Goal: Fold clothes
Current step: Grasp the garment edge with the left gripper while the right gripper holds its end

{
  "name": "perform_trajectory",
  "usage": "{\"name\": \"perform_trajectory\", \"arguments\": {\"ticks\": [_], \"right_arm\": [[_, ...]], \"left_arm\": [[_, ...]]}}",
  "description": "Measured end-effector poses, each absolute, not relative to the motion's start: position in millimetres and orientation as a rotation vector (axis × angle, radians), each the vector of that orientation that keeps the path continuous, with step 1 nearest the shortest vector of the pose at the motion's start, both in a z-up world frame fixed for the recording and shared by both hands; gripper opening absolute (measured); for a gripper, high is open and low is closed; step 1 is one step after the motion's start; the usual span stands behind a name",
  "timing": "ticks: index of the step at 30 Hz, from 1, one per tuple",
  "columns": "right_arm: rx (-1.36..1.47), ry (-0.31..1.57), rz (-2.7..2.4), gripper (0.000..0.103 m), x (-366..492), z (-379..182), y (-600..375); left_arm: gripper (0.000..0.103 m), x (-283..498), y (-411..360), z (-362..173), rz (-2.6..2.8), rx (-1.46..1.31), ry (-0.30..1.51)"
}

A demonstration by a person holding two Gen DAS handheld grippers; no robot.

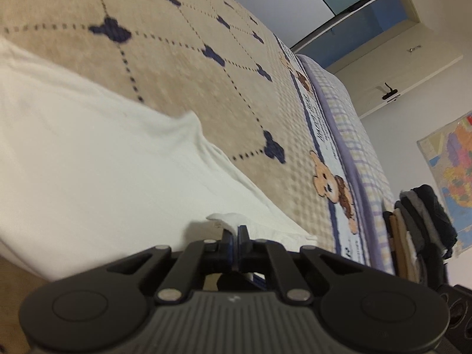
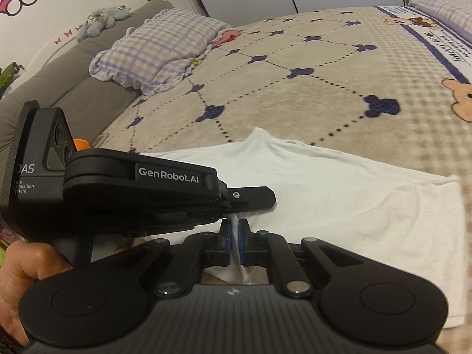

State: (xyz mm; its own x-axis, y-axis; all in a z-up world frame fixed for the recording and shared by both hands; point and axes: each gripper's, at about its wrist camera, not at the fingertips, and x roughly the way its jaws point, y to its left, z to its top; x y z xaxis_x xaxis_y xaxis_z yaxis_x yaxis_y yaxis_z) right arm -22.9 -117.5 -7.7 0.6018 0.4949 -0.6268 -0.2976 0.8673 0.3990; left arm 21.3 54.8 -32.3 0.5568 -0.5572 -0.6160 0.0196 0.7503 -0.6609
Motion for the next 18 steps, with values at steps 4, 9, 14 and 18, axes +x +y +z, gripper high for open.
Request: {"name": "perform_trajectory", "arguments": {"ticks": [4,9,14,18], "right_arm": [[0.276,0.794,0.474,0.007,-16,-7,-100],[0.274,0.803,0.492,0.008,-5,-6,-76],[0.199,0.806,0.52,0.009,5,4,-47],[0.191,0.81,0.533,0.01,13,9,-28]], "left_arm": [[0.003,26,70,-28,-0.362,-0.617,0.911],[0.003,32,91,-24,-0.336,-0.611,0.903],[0.003,39,113,-16,-0.323,-0.59,0.888],[0.003,45,129,-8,-0.321,-0.574,0.872]]}}
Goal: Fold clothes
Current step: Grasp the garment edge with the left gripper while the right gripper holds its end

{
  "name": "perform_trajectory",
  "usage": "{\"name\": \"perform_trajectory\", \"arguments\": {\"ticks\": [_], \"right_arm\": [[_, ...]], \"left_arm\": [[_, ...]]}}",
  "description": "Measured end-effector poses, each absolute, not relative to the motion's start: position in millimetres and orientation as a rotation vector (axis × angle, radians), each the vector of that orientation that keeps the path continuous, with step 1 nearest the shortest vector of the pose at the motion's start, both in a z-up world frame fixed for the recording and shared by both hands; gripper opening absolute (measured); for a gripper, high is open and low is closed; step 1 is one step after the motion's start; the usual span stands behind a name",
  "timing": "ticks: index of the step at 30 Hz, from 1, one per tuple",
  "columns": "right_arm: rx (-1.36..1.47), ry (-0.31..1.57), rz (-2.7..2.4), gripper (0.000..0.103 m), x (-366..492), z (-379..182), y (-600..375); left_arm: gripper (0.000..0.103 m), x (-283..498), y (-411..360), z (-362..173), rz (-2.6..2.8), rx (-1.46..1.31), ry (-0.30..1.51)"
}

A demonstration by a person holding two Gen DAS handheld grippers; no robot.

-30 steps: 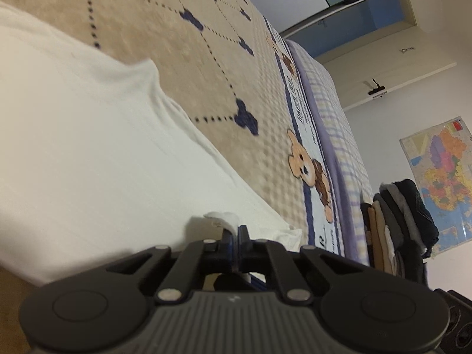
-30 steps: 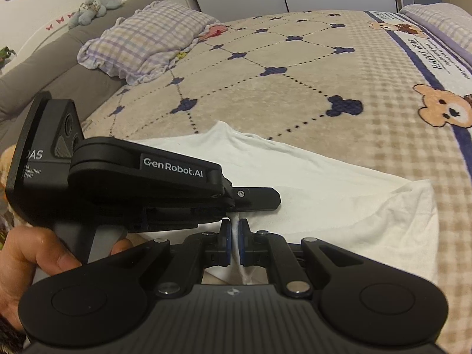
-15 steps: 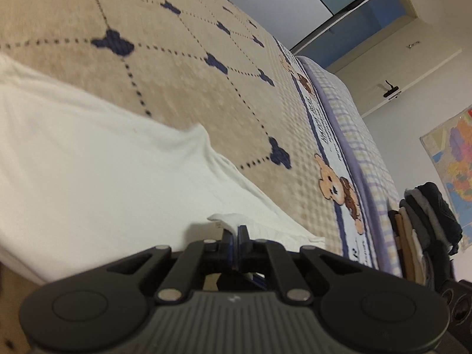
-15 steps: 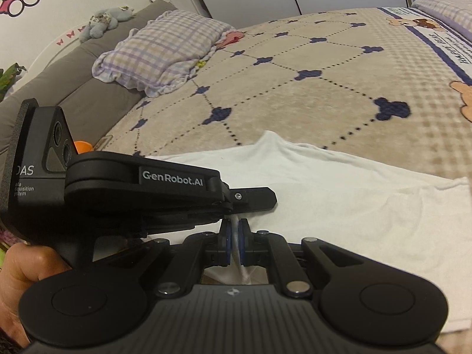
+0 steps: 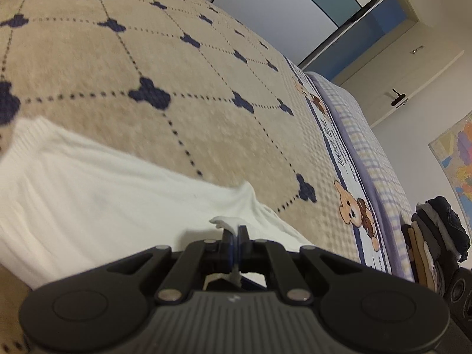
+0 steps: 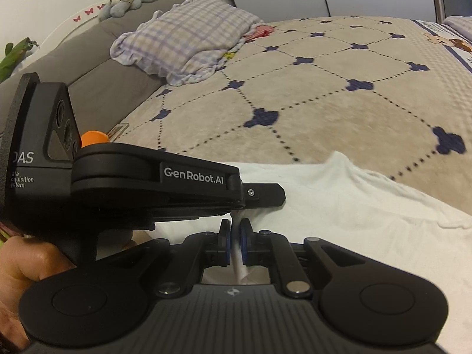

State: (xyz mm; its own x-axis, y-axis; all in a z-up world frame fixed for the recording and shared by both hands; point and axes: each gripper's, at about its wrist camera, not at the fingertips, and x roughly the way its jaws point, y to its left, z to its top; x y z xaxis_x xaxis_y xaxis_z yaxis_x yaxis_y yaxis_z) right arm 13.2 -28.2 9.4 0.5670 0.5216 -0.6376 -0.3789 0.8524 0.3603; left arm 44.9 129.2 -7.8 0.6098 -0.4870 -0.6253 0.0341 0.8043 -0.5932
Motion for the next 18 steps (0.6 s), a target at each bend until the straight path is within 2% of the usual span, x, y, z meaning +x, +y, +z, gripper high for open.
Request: {"name": "perform_trajectory", "arguments": {"ticks": [8,18], "right_arm": [[0.282,0.843,0.57,0.01,36,4,4],[0.352,0.906,0.598,0.01,53,-14,25]], "left_arm": [[0.003,59,159,1,-0.326,-0.579,0.836],[0.002,70,197,-13,-0.3,-0.666,0.833]]}}
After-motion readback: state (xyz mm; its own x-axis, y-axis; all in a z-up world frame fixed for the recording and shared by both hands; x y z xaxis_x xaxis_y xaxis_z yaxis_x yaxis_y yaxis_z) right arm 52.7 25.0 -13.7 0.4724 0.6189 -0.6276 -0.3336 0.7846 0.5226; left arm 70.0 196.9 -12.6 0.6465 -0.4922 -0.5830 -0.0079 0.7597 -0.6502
